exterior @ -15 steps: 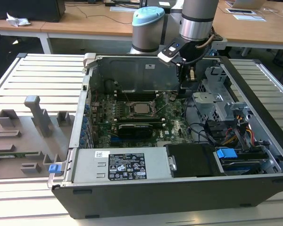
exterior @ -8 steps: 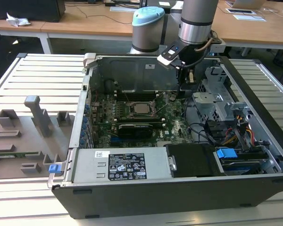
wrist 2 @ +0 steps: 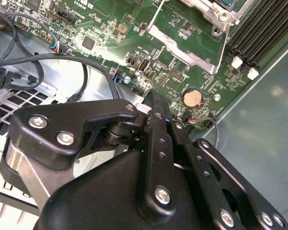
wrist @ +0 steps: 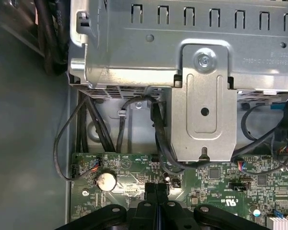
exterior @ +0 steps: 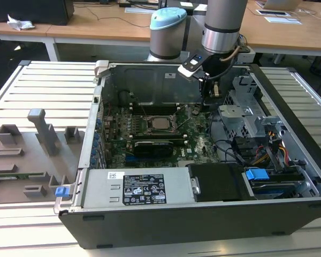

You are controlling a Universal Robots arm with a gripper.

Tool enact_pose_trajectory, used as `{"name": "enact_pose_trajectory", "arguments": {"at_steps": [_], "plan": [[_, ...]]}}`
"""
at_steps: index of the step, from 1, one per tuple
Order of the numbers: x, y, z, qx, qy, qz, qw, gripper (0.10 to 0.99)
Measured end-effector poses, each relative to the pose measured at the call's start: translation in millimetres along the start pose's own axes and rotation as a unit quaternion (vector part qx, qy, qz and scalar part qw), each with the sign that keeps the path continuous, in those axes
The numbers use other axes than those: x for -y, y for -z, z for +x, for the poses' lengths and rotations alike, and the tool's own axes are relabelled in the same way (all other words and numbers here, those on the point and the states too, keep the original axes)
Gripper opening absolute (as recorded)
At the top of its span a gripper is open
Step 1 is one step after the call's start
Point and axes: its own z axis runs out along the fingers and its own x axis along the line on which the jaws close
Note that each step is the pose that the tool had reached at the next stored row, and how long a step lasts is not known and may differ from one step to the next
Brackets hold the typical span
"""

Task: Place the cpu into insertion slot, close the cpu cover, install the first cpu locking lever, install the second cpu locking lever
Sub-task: 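Close the cpu cover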

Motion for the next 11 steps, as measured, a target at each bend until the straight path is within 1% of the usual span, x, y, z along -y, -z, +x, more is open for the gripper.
{"name": "enact_pose_trajectory", "arguments": {"at_steps": [8, 11], "plan": [[0.2, -4.7, 0.3, 0.0000, 0.000, 0.0000, 1.0000, 0.106], [0.3, -7.5, 0.5, 0.0000, 0.000, 0.0000, 1.0000, 0.106]]}}
